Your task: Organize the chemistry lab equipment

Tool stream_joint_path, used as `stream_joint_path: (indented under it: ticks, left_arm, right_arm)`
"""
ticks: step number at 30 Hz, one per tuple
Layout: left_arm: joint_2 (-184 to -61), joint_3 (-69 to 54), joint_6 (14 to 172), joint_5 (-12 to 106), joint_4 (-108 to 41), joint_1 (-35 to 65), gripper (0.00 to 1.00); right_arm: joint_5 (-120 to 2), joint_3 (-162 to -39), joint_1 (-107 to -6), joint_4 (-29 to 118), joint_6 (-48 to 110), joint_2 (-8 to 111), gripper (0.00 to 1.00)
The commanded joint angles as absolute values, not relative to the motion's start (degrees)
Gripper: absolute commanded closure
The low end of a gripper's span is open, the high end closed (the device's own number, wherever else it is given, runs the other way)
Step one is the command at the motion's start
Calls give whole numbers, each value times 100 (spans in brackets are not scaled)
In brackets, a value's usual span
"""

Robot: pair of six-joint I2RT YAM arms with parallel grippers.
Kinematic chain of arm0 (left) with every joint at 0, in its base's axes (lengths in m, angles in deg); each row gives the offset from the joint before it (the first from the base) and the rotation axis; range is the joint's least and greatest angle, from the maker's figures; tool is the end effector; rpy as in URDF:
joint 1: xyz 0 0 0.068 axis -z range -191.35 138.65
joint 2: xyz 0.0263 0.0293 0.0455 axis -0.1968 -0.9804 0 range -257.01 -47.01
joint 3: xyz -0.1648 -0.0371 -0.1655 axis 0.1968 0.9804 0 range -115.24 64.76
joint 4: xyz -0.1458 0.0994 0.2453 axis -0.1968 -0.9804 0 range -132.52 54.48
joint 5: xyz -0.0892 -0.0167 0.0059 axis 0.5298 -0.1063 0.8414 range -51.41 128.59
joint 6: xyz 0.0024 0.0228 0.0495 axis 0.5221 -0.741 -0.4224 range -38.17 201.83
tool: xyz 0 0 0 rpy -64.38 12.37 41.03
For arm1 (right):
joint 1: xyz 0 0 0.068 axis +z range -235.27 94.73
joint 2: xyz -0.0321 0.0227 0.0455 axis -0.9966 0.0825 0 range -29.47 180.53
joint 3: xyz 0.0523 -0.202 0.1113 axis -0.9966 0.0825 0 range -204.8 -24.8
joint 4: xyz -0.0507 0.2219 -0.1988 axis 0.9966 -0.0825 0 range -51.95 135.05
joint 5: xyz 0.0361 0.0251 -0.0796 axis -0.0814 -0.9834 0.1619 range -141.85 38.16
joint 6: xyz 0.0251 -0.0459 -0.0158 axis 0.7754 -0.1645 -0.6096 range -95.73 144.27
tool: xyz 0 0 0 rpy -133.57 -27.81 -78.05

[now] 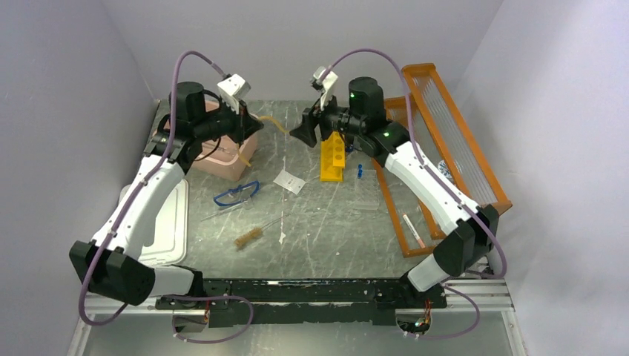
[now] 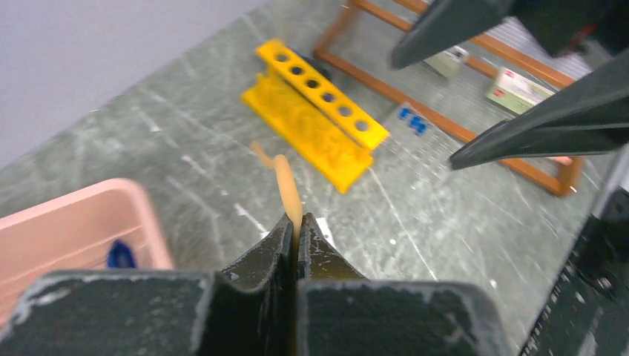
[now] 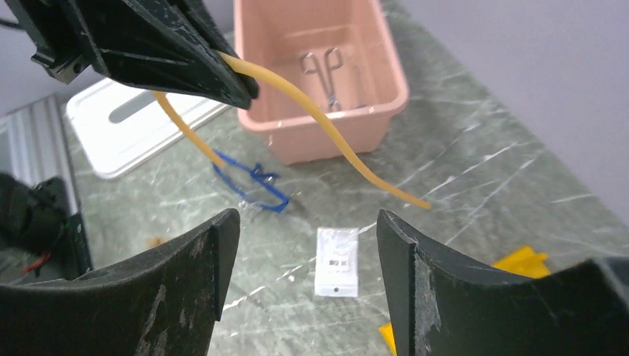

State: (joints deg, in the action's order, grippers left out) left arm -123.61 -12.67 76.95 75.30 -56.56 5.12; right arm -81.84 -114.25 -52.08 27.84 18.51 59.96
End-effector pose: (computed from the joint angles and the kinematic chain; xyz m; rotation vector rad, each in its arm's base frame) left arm 0.3311 -0.1207 0.3620 0.7723 1.7586 -0.7493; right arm 0.3304 0.2380 0.3686 -0.9738 1.6433 0.8153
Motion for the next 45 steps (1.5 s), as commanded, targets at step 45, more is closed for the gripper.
stream_joint_path:
  ticks: [45]
  left_arm:
    - [-14660, -1635, 9913, 2418, -4016, -1126, 95]
  right_arm:
    - [-7196, -10602, -5294, 3862, 2300, 5676, 29]
